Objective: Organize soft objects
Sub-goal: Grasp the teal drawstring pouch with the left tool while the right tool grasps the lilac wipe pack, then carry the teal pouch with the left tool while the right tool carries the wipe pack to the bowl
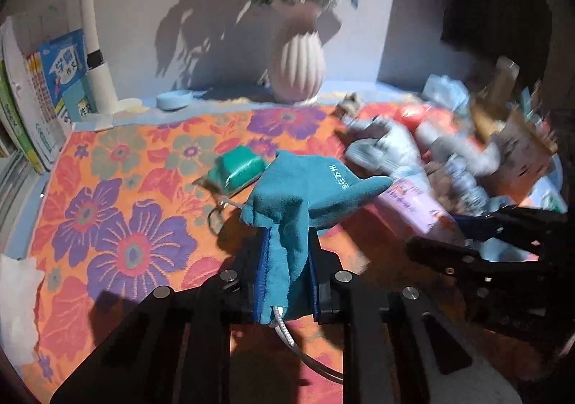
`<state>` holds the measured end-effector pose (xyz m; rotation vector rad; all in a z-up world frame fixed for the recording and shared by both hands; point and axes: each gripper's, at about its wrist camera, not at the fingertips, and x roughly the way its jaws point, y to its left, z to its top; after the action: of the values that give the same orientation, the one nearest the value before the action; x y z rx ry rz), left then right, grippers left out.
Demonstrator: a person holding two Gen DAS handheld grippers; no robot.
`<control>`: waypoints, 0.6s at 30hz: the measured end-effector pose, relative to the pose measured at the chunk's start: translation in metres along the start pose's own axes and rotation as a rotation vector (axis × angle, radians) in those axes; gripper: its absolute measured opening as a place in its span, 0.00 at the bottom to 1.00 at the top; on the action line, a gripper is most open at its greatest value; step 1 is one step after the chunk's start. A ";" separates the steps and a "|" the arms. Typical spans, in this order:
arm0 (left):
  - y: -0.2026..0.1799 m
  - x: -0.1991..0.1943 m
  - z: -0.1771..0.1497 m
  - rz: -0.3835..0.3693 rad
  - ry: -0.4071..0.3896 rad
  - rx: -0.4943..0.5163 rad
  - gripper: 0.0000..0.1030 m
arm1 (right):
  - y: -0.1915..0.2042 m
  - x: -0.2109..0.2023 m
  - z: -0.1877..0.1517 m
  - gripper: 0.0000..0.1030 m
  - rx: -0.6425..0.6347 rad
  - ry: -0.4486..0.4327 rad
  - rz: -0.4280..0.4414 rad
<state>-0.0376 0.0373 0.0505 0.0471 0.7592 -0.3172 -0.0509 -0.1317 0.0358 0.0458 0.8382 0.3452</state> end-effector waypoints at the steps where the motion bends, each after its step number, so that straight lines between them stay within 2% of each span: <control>1: -0.002 -0.006 0.002 -0.013 -0.018 -0.007 0.15 | 0.000 -0.004 0.001 0.38 0.006 -0.007 0.005; 7: -0.024 -0.035 0.012 -0.037 -0.086 0.017 0.15 | -0.004 -0.035 0.004 0.37 0.047 -0.053 0.036; 10: -0.037 -0.043 0.015 -0.057 -0.106 0.029 0.15 | -0.008 -0.051 0.002 0.37 0.055 -0.066 0.004; 15: -0.064 -0.051 0.018 -0.099 -0.118 0.059 0.15 | -0.027 -0.082 -0.008 0.37 0.112 -0.082 0.006; 18: -0.085 -0.056 0.017 -0.136 -0.120 0.089 0.15 | -0.045 -0.105 -0.019 0.37 0.137 -0.074 -0.040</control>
<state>-0.0899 -0.0310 0.1072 0.0598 0.6302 -0.4790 -0.1166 -0.2094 0.0907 0.1678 0.7874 0.2466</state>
